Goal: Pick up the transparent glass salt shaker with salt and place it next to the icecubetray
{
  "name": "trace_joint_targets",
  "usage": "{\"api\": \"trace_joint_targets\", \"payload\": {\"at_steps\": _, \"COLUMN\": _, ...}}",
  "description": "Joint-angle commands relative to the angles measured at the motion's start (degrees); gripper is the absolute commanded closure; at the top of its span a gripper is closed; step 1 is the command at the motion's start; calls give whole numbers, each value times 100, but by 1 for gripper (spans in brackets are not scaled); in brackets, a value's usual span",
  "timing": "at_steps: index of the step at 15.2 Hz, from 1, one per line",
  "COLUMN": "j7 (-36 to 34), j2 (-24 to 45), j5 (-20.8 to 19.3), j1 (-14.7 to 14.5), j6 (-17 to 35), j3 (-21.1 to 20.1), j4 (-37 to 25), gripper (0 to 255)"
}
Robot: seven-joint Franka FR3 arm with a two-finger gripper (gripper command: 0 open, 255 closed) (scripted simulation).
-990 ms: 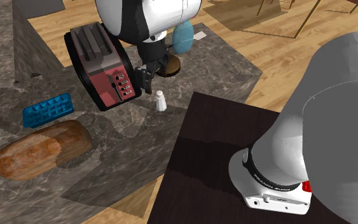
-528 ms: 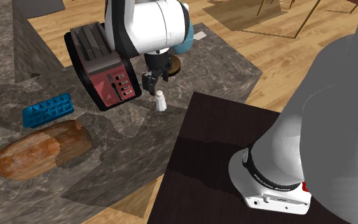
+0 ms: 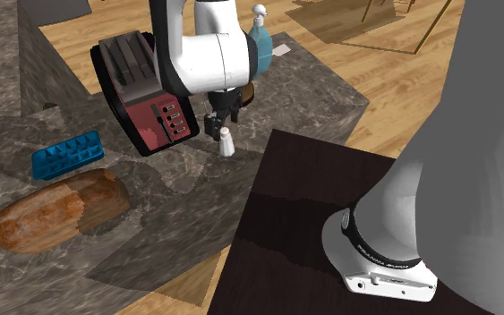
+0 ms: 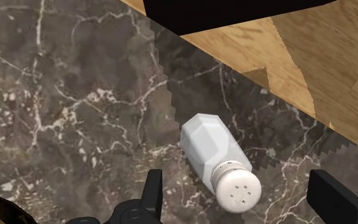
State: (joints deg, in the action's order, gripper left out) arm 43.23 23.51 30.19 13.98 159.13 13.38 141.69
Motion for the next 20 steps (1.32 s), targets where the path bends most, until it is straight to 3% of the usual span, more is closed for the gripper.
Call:
{"api": "trace_joint_targets", "payload": {"at_steps": 1, "j7": 163, "j2": 236, "j5": 201, "j1": 127, "j6": 164, "j3": -175, "j4": -74, "gripper": 0}}
{"api": "trace_joint_targets", "payload": {"at_steps": 9, "j7": 159, "j2": 234, "j5": 196, "j1": 131, "j6": 164, "j3": -178, "j4": -73, "gripper": 0}}
{"api": "trace_joint_targets", "payload": {"at_steps": 10, "j7": 159, "j2": 234, "j5": 196, "j1": 131, "j6": 164, "j3": -178, "j4": -73, "gripper": 255}}
{"api": "trace_joint_targets", "payload": {"at_steps": 20, "j7": 103, "j2": 145, "j5": 131, "j1": 80, "j6": 108, "j3": -114, "j4": -39, "gripper": 255}}
